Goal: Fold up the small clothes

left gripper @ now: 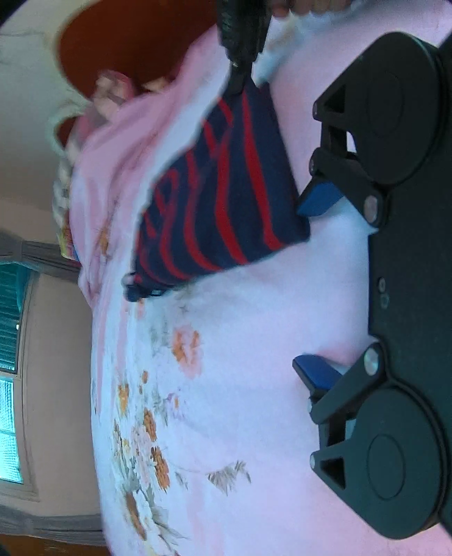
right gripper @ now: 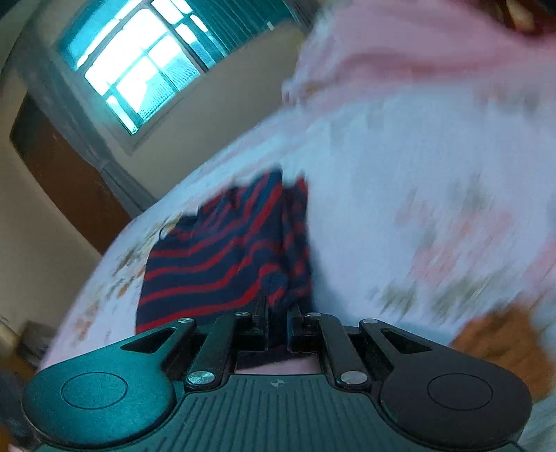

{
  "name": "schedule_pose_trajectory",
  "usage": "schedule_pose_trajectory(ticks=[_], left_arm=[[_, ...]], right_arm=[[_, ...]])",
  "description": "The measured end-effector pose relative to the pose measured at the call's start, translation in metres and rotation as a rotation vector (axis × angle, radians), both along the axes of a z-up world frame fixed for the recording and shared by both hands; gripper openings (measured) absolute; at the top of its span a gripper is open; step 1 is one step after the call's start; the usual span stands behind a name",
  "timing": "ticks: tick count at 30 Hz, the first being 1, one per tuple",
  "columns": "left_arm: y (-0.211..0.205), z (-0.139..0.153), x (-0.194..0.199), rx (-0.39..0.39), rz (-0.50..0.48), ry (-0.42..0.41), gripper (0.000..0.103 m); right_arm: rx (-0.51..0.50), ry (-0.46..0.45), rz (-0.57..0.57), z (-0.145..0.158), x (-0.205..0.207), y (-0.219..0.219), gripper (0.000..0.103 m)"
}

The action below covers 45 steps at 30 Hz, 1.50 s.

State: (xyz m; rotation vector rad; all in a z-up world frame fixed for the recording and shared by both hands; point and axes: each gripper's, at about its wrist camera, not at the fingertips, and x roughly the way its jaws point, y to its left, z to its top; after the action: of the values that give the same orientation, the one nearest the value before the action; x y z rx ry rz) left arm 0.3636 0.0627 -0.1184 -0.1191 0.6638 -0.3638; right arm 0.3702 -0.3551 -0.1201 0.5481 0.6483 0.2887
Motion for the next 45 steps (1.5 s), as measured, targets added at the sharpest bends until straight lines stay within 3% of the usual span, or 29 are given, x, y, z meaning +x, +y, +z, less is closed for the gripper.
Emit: schedule_pose_trajectory(ticks=[2,6,10,12,14,16,17,19,23,25,28,30,31,33,34,36,40,42,44,45], left_arm=[[0.017,0.012,0.007,-0.072,0.061,-0.041,0.085],[0.02,0.019,0.069,-0.093,0.148,-0.061,0.084],[0.007,0.018,0.122,-0.132,0.126,-0.038,0.084],[-0.008,0.013,0.136,-0.113,0.087,-0.047,0.085],[-0.025,0.0,0.151,-0.044,0.084,-0.026,0.087],[-0.038,-0.017,0.161,0.005,0.077,-0.002,0.094],[-0.042,-0.018,0.162,0.012,0.075,-0.006,0.094],[-0.041,-0.011,0.161,0.0,0.065,-0.014,0.091],[-0.024,0.005,0.15,-0.057,0.084,-0.103,0.091],[-0.025,0.009,0.155,-0.052,0.079,-0.121,0.091],[-0.04,0.008,0.171,-0.019,0.054,-0.102,0.091],[-0.053,-0.003,0.186,0.065,0.048,-0.034,0.094],[-0.055,-0.01,0.19,0.072,0.042,-0.009,0.095],[-0.05,-0.004,0.189,0.051,0.049,-0.006,0.092],[-0.047,0.003,0.185,0.045,0.056,-0.017,0.091],[-0.039,0.019,0.166,-0.002,0.044,-0.081,0.091],[-0.033,0.021,0.127,-0.031,-0.009,-0.062,0.091],[-0.037,0.009,0.114,-0.018,-0.035,-0.024,0.092],[-0.044,-0.011,0.11,0.059,-0.024,0.034,0.094],[-0.04,-0.011,0.107,0.042,-0.009,0.031,0.092]], right_arm=[[-0.08,-0.082,0.028,0.019,-0.001,0.003,0.007],[-0.261,-0.186,0.09,0.042,0.036,0.04,0.007],[-0.271,-0.269,0.086,0.064,0.064,0.054,0.007],[-0.312,-0.236,0.194,0.057,0.09,0.07,0.007],[-0.421,-0.192,0.281,0.033,0.108,0.085,0.007],[-0.517,-0.026,0.216,-0.018,0.129,0.075,0.0],[-0.488,-0.044,0.183,-0.026,0.125,0.063,0.0],[-0.521,-0.047,0.154,-0.02,0.118,0.061,0.0],[-0.447,-0.131,0.125,0.009,0.107,0.049,0.0],[-0.417,-0.168,0.125,0.025,0.117,0.054,0.0],[-0.466,-0.186,0.167,0.028,0.141,0.071,0.0],[-0.54,-0.092,0.178,0.007,0.173,0.08,0.0],[-0.586,0.009,0.135,-0.013,0.189,0.077,0.0],[-0.549,0.042,0.101,-0.021,0.193,0.059,0.0],[-0.524,0.056,0.095,-0.015,0.19,0.053,0.0],[-0.435,-0.011,0.083,0.005,0.17,0.036,0.0],[-0.319,-0.067,0.139,0.027,0.12,0.024,0.0],[-0.306,-0.042,0.15,0.017,0.093,0.024,0.0],[-0.335,0.066,0.205,-0.008,0.085,0.035,0.0],[-0.357,0.042,0.19,-0.012,0.075,0.036,0.0]])
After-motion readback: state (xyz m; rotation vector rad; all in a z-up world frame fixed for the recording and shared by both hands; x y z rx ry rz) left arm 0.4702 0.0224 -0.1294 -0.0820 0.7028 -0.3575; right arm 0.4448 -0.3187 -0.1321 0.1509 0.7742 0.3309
